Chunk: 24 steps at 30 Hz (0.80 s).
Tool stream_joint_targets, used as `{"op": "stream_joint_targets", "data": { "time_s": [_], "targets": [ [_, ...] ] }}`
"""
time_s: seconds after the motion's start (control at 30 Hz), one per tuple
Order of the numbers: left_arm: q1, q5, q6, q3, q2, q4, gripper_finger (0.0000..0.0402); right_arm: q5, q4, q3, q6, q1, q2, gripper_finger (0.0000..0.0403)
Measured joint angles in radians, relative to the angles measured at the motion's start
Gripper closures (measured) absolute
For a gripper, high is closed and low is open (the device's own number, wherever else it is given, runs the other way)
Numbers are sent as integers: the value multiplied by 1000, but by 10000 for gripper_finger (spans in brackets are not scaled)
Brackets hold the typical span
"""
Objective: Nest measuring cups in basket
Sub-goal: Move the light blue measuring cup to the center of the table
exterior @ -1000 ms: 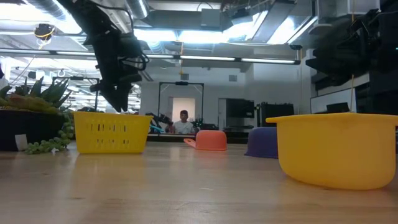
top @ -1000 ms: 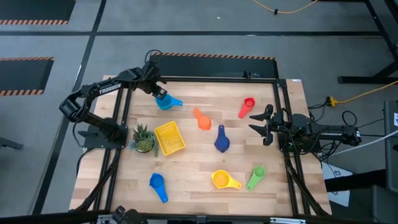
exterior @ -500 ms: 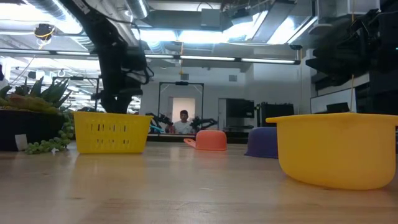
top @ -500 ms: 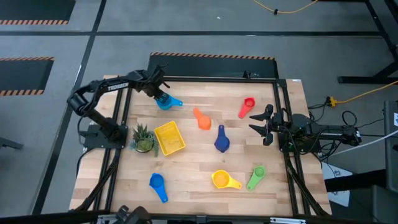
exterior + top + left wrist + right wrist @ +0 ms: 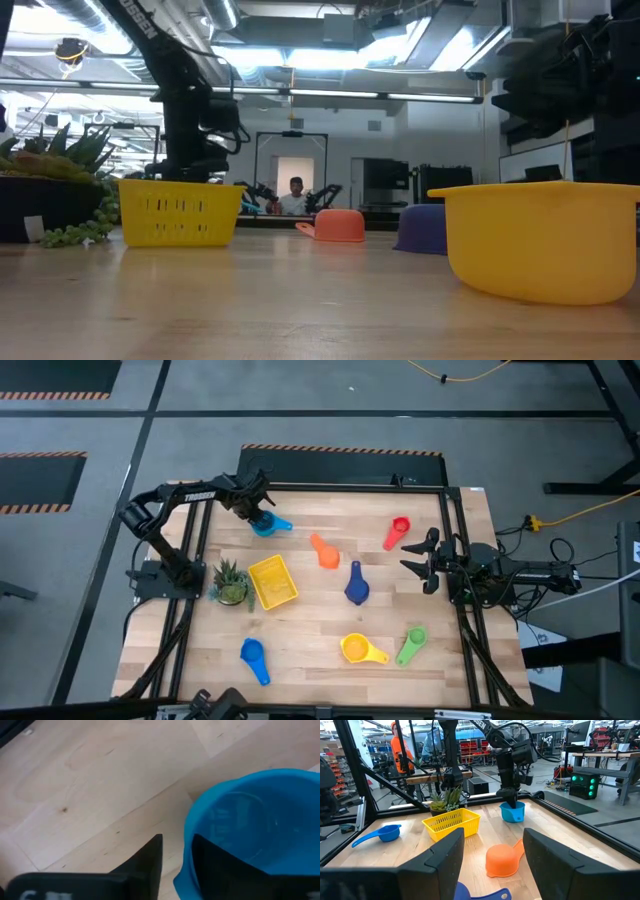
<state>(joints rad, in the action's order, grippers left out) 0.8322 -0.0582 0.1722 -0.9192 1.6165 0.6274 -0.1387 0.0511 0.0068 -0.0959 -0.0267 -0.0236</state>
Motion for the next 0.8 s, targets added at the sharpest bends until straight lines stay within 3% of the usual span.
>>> {"op": "stream_joint_targets", "data": {
  "time_s": [0.2,0.4,0.53,0.8],
  "targets": [
    [1,12,0,-1,-5,-18,374,0,0,0,0,0,0,194],
    [-7,56,-1,-28,-13,-72,378,0,0,0,0,0,0,194],
    [-26,149,-43,-102,-13,-73,378,0,0,0,0,0,0,194],
    [-162,296,-52,-282,-14,-69,379,0,0,0,0,0,0,194]
  ]
}}
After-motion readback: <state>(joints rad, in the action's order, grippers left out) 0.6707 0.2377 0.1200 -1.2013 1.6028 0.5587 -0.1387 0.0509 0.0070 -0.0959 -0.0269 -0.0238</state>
